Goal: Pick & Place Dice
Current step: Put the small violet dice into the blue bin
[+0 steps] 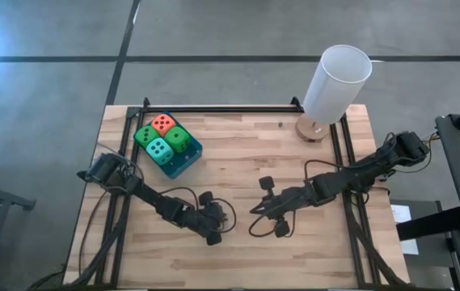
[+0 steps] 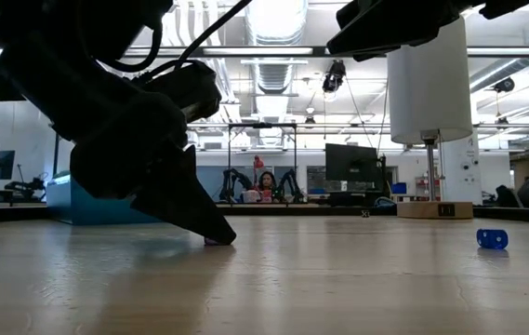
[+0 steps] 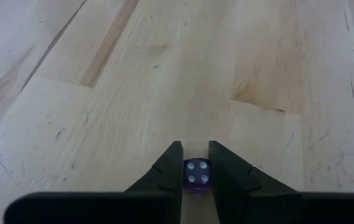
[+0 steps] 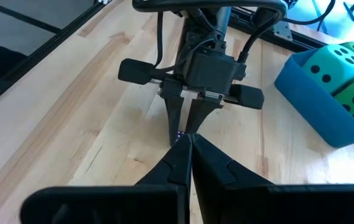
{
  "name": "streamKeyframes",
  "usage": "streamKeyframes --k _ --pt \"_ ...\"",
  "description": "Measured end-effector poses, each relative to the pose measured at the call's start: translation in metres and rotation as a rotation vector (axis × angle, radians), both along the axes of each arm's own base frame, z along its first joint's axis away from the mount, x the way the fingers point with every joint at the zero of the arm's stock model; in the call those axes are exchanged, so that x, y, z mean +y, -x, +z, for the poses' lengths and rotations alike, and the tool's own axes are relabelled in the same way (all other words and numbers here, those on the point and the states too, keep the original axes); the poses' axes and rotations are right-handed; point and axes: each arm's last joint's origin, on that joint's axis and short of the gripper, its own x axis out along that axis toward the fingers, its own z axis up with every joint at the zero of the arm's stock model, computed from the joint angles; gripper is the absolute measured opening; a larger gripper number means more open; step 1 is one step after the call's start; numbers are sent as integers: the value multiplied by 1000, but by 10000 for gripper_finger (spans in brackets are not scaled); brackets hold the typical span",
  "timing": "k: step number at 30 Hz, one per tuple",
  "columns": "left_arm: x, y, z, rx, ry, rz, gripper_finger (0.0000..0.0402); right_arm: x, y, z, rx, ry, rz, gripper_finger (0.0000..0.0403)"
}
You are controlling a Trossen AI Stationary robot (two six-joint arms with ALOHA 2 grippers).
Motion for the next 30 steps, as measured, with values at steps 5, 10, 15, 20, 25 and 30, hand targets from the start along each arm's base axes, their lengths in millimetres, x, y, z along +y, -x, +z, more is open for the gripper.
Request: streamKeyframes --k 5,10,15,20,25,30 --pt "0 0 2 -4 4 -2 57 0 0 0 0 -1 -1 8" --pt "0 2 8 -3 6 -21 57 0 0 0 0 -2 -1 8" --pt "0 4 15 -5 6 -37 57 0 0 0 1 0 0 8" --pt "0 3 18 -22 3 -28 57 0 0 0 0 0 0 8" --pt "1 4 23 -28 8 -13 57 0 0 0 0 0 0 8" --pt "4 8 36 -29 -1 2 56 0 0 0 0 0 0 8"
